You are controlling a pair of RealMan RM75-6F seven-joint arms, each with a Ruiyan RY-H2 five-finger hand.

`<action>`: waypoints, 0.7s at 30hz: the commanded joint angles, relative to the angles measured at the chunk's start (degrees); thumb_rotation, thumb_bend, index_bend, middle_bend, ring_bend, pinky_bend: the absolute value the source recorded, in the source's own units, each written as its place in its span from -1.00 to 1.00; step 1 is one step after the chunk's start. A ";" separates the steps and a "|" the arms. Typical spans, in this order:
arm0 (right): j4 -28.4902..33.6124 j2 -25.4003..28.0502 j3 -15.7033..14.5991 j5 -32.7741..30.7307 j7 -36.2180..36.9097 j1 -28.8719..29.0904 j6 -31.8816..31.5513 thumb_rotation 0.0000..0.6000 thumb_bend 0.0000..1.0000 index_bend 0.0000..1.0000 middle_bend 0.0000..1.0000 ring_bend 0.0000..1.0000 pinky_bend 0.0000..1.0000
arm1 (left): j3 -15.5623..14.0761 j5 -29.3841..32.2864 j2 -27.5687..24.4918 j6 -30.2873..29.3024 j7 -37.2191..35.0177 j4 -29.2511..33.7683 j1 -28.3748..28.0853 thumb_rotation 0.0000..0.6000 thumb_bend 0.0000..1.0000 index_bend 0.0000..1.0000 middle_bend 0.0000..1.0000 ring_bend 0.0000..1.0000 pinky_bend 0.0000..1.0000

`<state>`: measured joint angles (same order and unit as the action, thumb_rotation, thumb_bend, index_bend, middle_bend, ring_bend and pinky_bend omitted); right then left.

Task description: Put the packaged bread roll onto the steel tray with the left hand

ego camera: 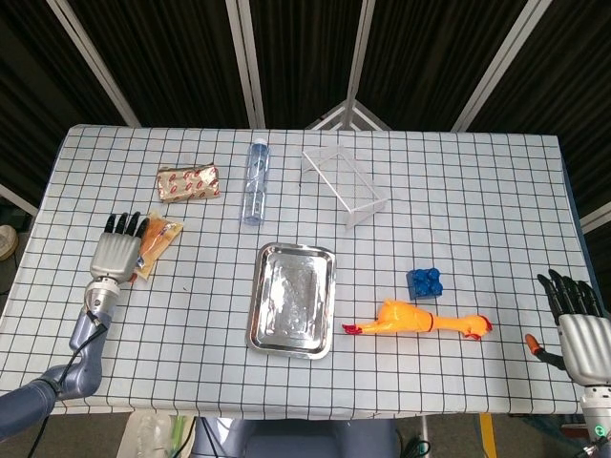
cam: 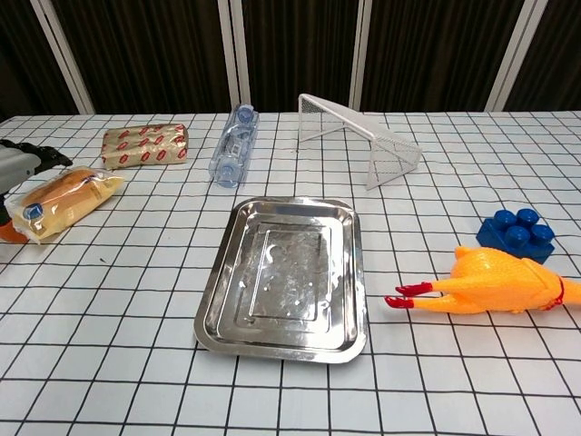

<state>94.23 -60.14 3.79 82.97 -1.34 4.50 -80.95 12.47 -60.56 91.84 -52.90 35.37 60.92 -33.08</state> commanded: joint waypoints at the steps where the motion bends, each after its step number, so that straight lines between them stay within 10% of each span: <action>1: 0.06 -0.01 -0.04 0.04 -0.10 0.00 -0.03 1.00 -0.34 -1.00 -1.00 -1.00 -1.00 | 0.01 1.01 0.12 0.81 0.49 -0.11 -0.64 1.00 -0.79 -0.80 -0.67 -0.77 -0.70; 8: 0.38 0.19 -0.51 0.84 -0.15 -0.13 -0.33 1.00 -0.34 -1.00 -1.00 -1.00 -1.00 | 0.70 3.94 -0.14 1.70 -0.01 0.91 -1.68 1.00 -0.38 -0.48 -0.14 -0.29 -0.49; 21: 0.80 0.20 -1.01 1.81 -0.38 -0.35 -0.92 1.00 -0.34 -1.00 -1.00 -1.00 -1.00 | -0.76 -2.04 -4.35 -7.64 -3.12 10.88 0.23 1.00 -0.36 -0.44 -0.09 -0.24 -0.43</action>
<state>95.03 -59.93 2.78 84.78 -1.72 4.15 -81.85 12.17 -60.22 88.90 -58.01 33.10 68.80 -33.42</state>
